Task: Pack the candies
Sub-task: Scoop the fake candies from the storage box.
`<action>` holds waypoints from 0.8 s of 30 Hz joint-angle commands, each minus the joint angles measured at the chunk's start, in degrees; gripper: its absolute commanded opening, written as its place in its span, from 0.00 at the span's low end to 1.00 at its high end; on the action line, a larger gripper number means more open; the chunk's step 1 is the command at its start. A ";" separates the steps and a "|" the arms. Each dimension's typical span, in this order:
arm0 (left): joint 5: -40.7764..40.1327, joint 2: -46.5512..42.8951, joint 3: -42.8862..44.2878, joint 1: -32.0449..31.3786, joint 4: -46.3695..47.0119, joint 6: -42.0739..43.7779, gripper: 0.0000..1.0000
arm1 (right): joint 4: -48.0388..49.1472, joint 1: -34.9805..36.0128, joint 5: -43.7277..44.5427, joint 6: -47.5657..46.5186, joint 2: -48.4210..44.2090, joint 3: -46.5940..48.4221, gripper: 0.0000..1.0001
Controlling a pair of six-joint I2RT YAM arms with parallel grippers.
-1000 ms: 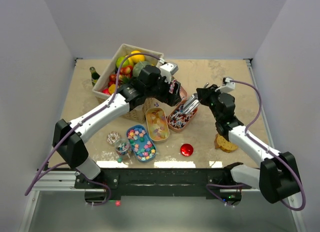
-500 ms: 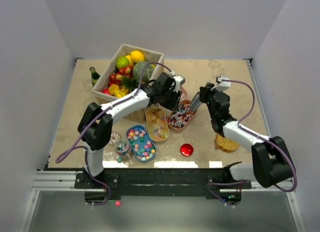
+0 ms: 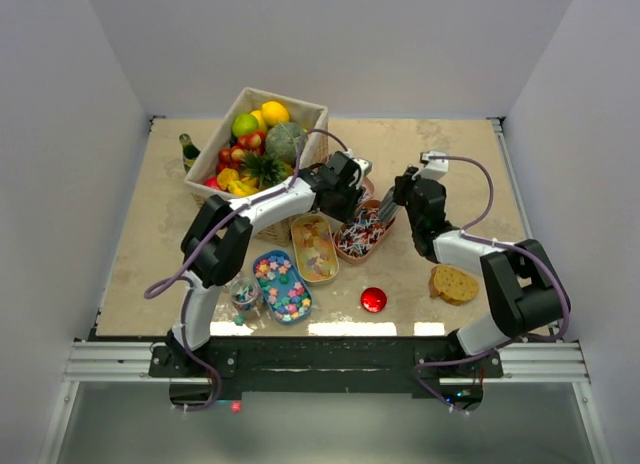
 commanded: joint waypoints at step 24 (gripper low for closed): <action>0.15 5.06 5.15 0.95 -5.54 -3.72 0.00 | 4.86 6.38 1.12 11.21 6.08 -3.26 0.00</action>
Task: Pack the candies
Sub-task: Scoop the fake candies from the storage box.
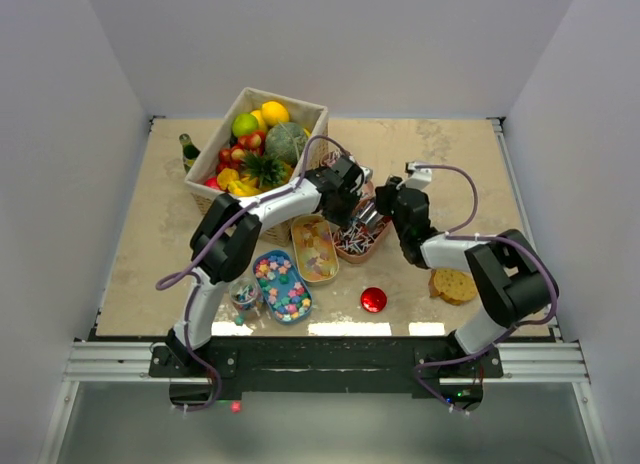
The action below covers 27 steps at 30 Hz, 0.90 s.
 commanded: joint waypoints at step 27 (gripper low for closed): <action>-4.43 -3.79 1.91 1.30 -0.16 -2.80 0.00 | -3.92 0.28 -10.11 23.99 11.57 -3.52 0.00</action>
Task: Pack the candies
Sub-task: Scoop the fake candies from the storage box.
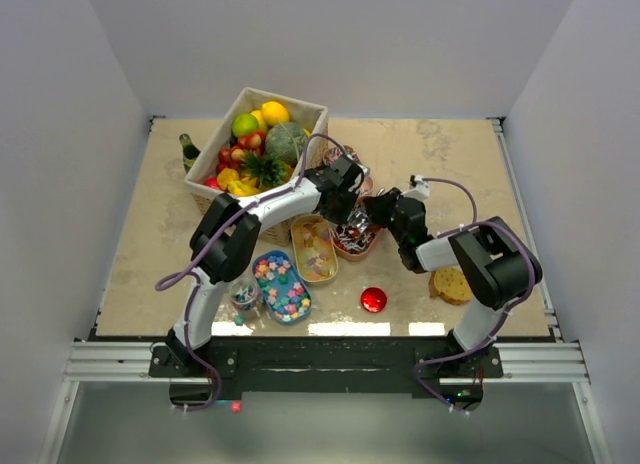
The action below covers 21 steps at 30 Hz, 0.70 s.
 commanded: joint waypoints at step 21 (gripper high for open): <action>-3.99 -5.15 0.51 1.26 1.35 -1.36 0.03 | -22.26 -5.32 -4.71 11.03 -0.80 1.55 0.00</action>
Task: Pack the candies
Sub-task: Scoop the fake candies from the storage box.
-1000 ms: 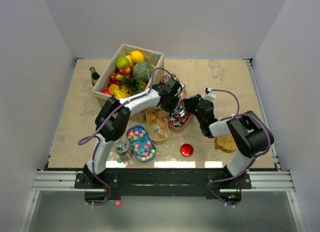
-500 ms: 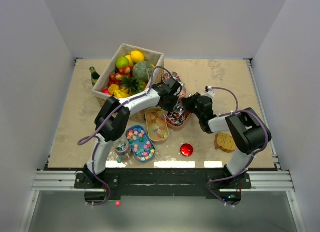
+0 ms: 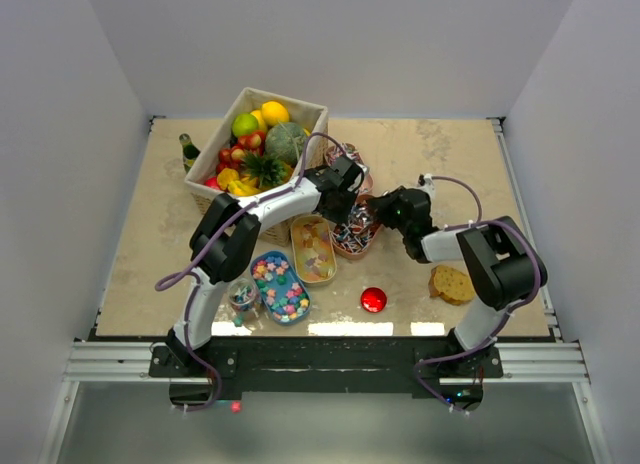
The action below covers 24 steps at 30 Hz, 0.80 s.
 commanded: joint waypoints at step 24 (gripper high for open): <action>0.66 -9.59 6.84 1.17 -1.60 -2.35 0.50 | -5.28 -4.84 -6.07 4.61 -9.02 -3.90 0.00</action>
